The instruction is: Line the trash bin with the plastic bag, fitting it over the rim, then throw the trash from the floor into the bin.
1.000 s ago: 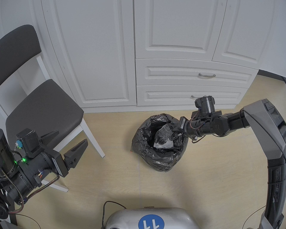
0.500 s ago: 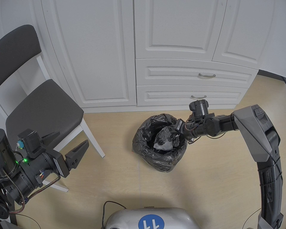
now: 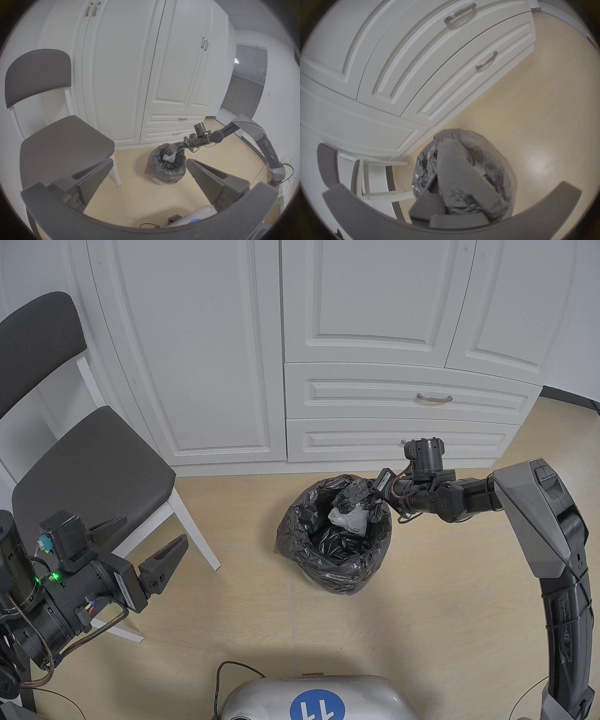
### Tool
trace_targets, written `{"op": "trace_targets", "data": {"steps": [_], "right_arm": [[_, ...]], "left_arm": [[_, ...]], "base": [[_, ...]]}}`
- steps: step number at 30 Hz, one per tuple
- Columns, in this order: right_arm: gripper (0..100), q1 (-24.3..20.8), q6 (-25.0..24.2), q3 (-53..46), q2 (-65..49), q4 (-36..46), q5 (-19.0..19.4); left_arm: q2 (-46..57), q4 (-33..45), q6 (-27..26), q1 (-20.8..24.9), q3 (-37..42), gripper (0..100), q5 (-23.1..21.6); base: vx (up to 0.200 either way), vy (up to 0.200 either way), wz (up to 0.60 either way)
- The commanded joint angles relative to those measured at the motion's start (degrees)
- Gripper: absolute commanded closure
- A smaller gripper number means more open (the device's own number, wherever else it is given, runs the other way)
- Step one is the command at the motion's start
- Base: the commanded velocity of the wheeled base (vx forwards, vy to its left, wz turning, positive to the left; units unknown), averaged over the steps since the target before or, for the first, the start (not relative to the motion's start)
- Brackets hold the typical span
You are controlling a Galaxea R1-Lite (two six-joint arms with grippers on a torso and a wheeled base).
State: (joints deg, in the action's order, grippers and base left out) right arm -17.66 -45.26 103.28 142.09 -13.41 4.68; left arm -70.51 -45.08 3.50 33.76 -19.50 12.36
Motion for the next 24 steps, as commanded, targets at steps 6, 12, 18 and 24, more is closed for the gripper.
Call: {"op": "trace_targets", "data": {"steps": [6, 12, 18, 24], "right_arm": [[100, -5.54, -0.18, -1.59, -4.54, 7.35, 0.42], [100, -7.56, -0.97, -3.52, -5.78, 6.99, 0.42], [100, -6.33, -0.88, -1.85, -1.91, 6.91, 0.77], [100, -4.75, -0.88, 0.43, 1.17, 6.82, 0.94]], "left_arm": [[0.46, -0.09, 0.02, -0.01, -0.01, 0, 0.03], [0.64, -0.09, 0.02, -0.01, -0.01, 0, 0.03], [0.55, -0.09, 0.02, -0.01, -0.09, 0, 0.03], [0.55, -0.09, 0.02, -0.01, -0.01, 0, 0.03]], "base": [[0.000, 0.000, 0.00], [0.000, 0.000, 0.00], [0.000, 0.000, 0.00], [0.000, 0.000, 0.00]]}}
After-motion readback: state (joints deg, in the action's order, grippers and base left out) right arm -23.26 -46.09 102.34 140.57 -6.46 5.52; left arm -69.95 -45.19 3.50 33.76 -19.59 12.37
